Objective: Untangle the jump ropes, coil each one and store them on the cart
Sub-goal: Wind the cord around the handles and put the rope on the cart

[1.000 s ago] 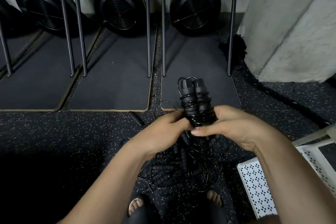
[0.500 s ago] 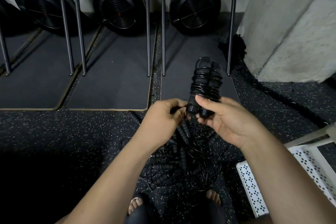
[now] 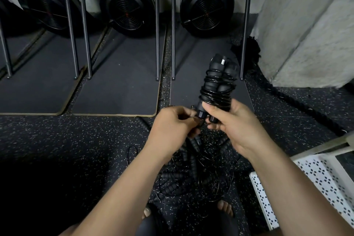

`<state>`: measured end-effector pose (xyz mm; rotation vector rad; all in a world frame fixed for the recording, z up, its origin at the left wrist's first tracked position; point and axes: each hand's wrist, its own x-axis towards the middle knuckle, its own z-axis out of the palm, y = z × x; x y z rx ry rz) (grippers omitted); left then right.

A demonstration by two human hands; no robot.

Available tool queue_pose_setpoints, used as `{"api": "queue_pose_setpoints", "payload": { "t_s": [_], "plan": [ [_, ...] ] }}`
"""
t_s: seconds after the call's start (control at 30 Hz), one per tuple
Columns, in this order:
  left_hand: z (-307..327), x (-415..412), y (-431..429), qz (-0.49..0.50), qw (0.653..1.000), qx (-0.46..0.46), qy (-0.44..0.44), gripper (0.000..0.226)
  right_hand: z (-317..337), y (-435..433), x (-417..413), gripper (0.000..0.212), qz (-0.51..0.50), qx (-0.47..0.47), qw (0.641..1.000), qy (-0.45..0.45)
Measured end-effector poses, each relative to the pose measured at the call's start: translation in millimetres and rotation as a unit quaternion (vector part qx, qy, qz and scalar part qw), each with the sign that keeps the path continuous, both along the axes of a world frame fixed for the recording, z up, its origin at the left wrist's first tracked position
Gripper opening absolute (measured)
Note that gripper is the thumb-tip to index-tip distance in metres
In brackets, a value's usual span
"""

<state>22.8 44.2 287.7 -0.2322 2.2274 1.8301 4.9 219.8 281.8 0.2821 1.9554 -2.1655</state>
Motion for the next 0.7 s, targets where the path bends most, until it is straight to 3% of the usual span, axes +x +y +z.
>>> {"api": "queue_pose_setpoints", "payload": {
  "t_s": [0.2,0.33,0.53,0.63,0.7],
  "plan": [
    [3.5,-9.6,-7.4,0.049,0.985,0.134,-0.094,0.010,-4.5,0.3,3.7,0.034,0.009,0.193,0.980,0.052],
    [3.5,-14.0,-13.8,0.098,0.959,0.224,-0.145,0.013,-6.0,-1.2,2.1,0.035,0.052,0.238,0.967,0.072],
    [4.1,-24.5,-29.3,0.166,0.929,0.300,-0.141,0.016,-4.1,-3.1,6.1,0.035,0.164,0.195,0.966,0.029],
    [1.9,-25.1,-35.6,0.178,0.941,0.275,-0.088,0.014,-3.7,-4.8,8.8,0.034,0.197,0.136,0.971,-0.003],
    [1.9,-22.0,-35.9,0.144,0.970,0.195,-0.030,0.006,1.3,-6.1,8.7,0.026,0.189,0.075,0.978,-0.033]
  ]
}}
